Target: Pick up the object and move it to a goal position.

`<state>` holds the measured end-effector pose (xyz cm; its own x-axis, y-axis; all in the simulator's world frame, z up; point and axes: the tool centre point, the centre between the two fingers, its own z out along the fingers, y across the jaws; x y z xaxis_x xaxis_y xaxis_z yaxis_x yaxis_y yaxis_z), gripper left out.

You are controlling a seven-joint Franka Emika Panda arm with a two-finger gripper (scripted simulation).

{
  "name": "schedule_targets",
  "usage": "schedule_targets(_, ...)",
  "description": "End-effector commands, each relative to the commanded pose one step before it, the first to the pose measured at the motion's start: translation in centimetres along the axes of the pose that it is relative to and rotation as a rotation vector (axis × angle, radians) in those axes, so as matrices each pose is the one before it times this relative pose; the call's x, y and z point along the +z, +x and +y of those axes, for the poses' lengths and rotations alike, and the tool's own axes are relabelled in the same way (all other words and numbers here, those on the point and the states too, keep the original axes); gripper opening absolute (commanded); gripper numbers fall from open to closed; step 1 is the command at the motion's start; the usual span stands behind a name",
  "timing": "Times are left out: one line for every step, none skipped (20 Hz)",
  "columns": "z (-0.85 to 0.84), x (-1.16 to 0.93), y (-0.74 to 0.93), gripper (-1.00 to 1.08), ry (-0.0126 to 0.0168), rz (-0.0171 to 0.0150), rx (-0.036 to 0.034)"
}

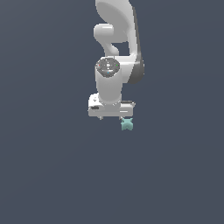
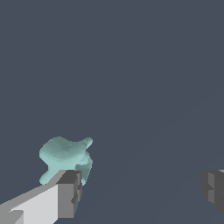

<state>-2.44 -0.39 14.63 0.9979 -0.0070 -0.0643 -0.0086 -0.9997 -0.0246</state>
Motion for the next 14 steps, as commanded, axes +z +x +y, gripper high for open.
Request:
schedule_targets(-0.116,0.269,-0.205,1.00,0.00433,-0.00791,0.00230)
schedule_targets(0.024,-0.059,0.043,1.00,-0.00087,0.00169,-0.00043)
schedule_targets(0.005,-0.035,0.030,1.00,-0.00071,0.00134,-0.00029)
schedule_targets(-0.063,0.059,-0.008,1.00,0.00000,0.00000,0.00000)
schedule_targets(-0.107,0.062,-0.037,1.00,-0.00068,0.00081,0.00056)
schedule_targets(-0.160,0.120,-0.035,1.00,-0.00055,0.00071,0.00039)
schedule_targets(-0.197,0.127,-0.047,1.00,-0.00109,0.00150,0.00063)
schedule_targets(-0.245,0.165,-0.052,1.00,-0.00119,0.00173,0.00061)
schedule_targets(-0.290,0.191,-0.063,1.00,-0.00142,0.00215,0.00071)
schedule_targets(-0.334,0.218,-0.077,1.00,-0.00160,0.00252,0.00080)
schedule_targets(-0.379,0.246,-0.094,1.00,-0.00173,0.00285,0.00091)
schedule_targets(-0.429,0.281,-0.114,1.00,-0.00180,0.00310,0.00099)
schedule_targets(-0.474,0.306,-0.136,1.00,-0.00191,0.00351,0.00108)
schedule_targets(-0.520,0.327,-0.159,1.00,-0.00203,0.00400,0.00115)
